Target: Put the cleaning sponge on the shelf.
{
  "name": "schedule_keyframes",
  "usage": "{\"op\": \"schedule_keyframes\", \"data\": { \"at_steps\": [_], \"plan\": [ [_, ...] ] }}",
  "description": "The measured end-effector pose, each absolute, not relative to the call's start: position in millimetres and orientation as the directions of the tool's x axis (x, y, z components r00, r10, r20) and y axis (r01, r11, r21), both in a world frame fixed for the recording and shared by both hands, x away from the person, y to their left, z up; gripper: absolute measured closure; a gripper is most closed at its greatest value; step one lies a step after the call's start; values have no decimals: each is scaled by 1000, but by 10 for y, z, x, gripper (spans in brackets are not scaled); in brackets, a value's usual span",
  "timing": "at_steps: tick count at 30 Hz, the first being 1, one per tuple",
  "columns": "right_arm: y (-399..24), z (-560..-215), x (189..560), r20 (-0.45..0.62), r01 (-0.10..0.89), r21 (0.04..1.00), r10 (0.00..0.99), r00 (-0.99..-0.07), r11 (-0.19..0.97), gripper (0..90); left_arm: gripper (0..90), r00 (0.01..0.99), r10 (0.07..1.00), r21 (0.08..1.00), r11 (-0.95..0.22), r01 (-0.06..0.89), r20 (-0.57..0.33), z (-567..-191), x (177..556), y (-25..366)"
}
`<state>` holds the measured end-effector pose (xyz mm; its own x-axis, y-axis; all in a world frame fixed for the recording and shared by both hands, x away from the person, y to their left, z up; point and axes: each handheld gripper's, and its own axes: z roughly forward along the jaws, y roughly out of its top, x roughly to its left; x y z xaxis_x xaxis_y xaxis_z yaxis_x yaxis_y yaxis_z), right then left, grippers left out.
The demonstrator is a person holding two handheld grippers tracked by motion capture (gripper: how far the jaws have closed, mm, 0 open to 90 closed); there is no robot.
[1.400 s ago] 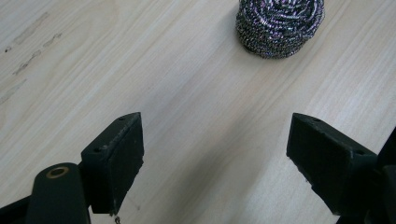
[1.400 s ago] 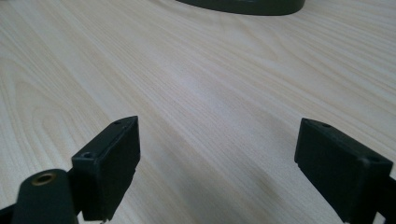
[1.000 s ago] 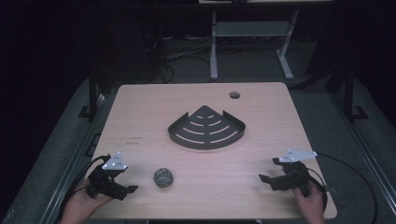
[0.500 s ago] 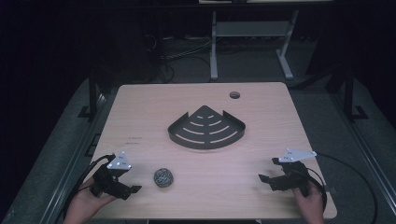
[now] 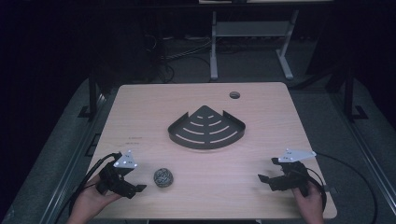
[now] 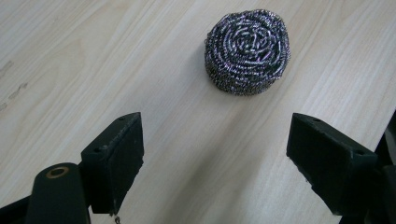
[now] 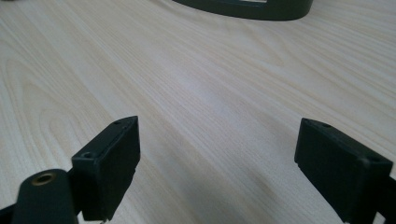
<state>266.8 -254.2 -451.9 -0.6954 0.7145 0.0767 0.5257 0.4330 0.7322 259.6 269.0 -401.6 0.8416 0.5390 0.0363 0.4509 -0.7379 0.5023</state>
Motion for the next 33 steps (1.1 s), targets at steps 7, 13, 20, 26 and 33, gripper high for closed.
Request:
{"op": "schedule_keyframes", "data": {
  "at_steps": [7, 13, 20, 26, 33],
  "plan": [
    [-2542, -4513, 2664, 78, 527, 733, 717, -693, 430, 138, 184, 851, 524, 503, -745, 438, 35, -4007, 2628, 2602],
    [-2538, -4513, 2664, 76, 524, 734, 715, -695, 431, 138, 183, 857, 515, 500, -750, 433, 31, -4013, 2647, 2548],
    [-2534, -4514, 2664, 77, 522, 735, 712, -698, 433, 138, 182, 862, 506, 502, -751, 429, 21, -4029, 2671, 2482],
    [-2523, -4508, 2664, 77, 520, 736, 710, -700, 433, 138, 179, 870, 493, 495, -760, 421, 17, -4053, 2685, 2426],
    [-2533, -4512, 2664, 78, 521, 737, 711, -699, 431, 139, 179, 873, 487, 492, -763, 420, 10, -4082, 2710, 2354]
  ]
}}
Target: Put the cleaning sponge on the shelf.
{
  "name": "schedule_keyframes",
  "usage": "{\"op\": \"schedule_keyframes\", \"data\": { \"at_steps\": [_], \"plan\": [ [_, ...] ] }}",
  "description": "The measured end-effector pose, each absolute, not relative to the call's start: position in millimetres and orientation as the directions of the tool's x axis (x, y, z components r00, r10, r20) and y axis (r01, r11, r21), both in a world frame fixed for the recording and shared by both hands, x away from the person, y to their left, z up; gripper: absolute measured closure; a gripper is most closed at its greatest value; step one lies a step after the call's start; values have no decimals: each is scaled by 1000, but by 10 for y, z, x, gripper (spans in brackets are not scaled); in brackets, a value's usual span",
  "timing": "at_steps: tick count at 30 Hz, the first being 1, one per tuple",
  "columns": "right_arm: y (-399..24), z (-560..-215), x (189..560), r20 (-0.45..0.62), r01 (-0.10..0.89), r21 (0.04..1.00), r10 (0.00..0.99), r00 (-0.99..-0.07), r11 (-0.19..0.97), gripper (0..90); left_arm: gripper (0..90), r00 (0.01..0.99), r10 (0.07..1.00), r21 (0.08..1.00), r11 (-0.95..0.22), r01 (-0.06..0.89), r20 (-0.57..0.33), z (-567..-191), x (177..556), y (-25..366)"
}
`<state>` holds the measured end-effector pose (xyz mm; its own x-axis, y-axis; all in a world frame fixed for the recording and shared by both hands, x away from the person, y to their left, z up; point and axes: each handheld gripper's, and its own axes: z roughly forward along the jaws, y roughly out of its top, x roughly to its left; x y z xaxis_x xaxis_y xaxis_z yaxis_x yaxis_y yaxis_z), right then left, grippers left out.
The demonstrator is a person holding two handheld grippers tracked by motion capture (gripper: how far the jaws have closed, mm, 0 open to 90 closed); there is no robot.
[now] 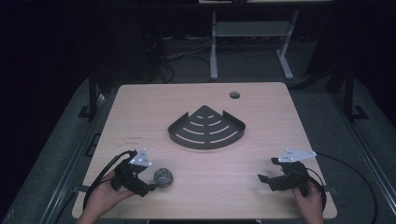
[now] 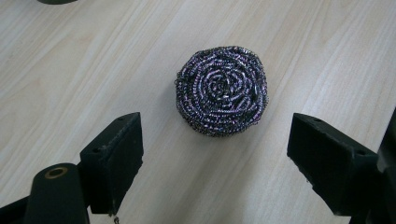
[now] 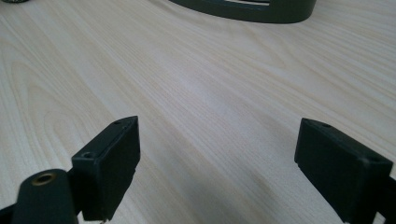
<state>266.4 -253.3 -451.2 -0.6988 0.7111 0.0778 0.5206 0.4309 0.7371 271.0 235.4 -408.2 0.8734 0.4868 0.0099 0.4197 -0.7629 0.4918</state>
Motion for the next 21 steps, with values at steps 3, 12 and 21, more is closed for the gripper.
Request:
{"op": "schedule_keyframes", "data": {
  "at_steps": [3, 12, 21],
  "plan": [
    [-2532, -4513, 2663, 76, 519, 738, 711, -699, 432, 138, 179, 875, 483, 492, -765, 416, 10, -4085, 2716, 2343],
    [-2530, -4513, 2655, 82, 523, 741, 716, -693, 421, 138, 179, 878, 478, 483, -770, 417, 3, -4122, 2743, 2284],
    [-2534, -4510, 2650, 86, 523, 742, 715, -694, 418, 138, 179, 883, 470, 474, -777, 414, -2, -4162, 2770, 2228]
  ]
}}
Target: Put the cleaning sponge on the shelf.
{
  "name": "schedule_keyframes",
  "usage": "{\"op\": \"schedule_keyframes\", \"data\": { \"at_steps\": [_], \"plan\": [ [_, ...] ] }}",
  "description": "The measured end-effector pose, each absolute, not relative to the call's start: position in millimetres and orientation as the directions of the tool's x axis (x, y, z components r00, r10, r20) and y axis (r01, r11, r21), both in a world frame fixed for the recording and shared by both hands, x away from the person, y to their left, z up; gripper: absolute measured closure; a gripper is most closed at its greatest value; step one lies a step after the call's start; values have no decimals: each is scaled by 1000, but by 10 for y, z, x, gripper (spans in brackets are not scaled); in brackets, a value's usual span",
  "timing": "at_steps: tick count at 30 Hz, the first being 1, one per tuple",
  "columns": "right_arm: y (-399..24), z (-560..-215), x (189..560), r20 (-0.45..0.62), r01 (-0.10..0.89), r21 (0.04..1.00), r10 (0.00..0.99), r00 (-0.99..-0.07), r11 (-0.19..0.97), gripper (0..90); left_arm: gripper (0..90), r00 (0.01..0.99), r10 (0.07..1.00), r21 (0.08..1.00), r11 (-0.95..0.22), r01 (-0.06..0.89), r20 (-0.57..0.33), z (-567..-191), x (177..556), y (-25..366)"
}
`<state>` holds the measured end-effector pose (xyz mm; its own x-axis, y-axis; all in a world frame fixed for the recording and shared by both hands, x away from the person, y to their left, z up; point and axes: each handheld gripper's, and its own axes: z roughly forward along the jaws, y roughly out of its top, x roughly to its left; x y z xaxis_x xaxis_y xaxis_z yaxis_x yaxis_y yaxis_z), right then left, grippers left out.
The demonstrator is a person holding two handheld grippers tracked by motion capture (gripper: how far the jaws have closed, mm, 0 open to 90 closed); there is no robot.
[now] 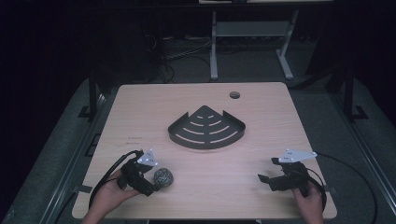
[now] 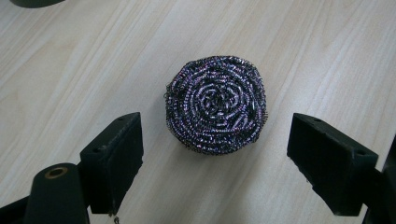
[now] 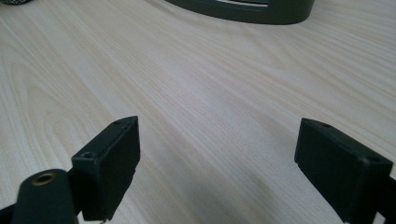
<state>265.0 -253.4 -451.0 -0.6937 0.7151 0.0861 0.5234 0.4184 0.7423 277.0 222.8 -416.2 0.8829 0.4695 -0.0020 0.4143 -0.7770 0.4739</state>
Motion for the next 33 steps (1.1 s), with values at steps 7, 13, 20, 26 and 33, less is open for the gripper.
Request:
{"op": "schedule_keyframes", "data": {
  "at_steps": [7, 13, 20, 26, 33],
  "plan": [
    [-2529, -4508, 2648, 85, 522, 742, 714, -695, 420, 139, 179, 885, 466, 468, -782, 413, -2, -4183, 2795, 2192],
    [-2529, -4506, 2647, 83, 521, 741, 713, -697, 423, 138, 181, 886, 464, 460, -787, 411, 2, -4201, 2804, 2139],
    [-2525, -4511, 2647, 89, 523, 740, 709, -699, 423, 138, 182, 888, 459, 442, -796, 413, -3, -4239, 2840, 2103],
    [-2525, -4511, 2645, 89, 524, 740, 711, -698, 421, 138, 183, 883, 469, 431, -794, 428, -13, -4290, 2868, 2070],
    [-2533, -4511, 2646, 88, 522, 741, 709, -699, 423, 138, 192, 883, 469, 406, -803, 436, -21, -4334, 2920, 2026]
  ]
}}
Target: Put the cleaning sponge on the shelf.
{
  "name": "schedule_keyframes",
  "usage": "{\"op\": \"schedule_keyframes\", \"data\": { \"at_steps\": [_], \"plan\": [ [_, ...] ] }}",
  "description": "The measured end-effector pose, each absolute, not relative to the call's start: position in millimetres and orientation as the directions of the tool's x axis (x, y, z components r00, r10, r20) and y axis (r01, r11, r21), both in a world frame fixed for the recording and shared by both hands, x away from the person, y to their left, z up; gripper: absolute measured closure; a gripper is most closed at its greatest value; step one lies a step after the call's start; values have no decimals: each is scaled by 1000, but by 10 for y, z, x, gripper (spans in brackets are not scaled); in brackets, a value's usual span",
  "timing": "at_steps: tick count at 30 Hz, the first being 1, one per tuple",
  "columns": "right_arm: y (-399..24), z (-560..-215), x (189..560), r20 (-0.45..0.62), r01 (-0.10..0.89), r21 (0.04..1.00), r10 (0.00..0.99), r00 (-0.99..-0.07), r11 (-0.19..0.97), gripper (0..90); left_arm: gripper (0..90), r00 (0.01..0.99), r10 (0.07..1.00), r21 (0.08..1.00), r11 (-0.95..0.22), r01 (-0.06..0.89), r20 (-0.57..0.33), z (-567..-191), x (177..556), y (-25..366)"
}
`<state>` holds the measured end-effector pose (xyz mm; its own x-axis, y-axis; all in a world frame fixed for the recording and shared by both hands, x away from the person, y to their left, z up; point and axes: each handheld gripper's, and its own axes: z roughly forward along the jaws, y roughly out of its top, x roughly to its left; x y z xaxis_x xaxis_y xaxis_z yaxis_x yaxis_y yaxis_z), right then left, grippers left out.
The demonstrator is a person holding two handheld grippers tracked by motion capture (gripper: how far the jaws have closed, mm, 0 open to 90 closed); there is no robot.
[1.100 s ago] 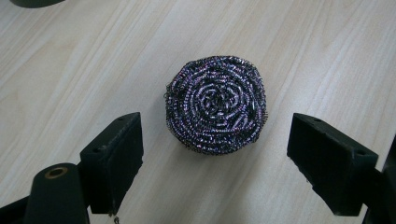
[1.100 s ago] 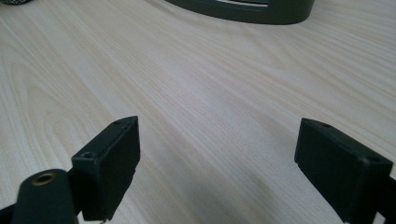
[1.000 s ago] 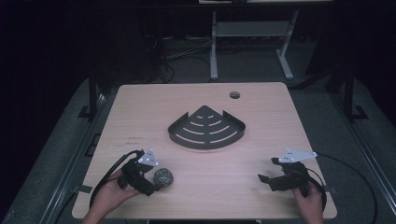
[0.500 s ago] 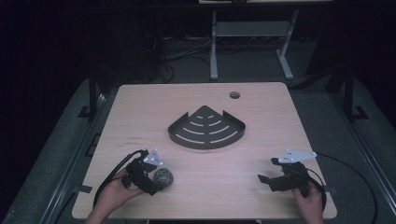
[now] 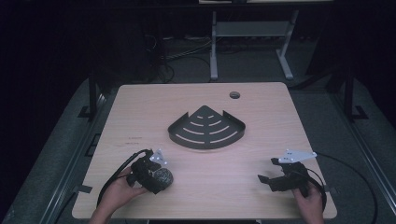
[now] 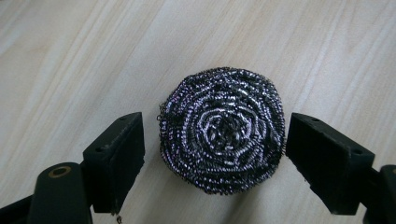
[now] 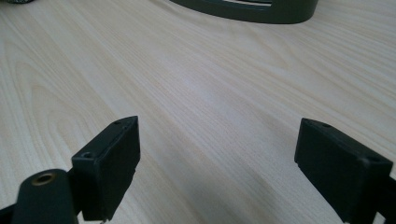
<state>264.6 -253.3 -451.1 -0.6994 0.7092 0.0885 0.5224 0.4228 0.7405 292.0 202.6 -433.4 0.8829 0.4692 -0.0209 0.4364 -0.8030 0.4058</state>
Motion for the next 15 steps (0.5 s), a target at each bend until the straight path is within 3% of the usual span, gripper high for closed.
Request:
{"op": "schedule_keyframes", "data": {
  "at_steps": [15],
  "plan": [
    [-2528, -4497, 2640, 88, 519, 744, 709, -699, 420, 138, 249, 880, 474, 380, -808, 450, -35, -4406, 2960, 1998]
  ]
}}
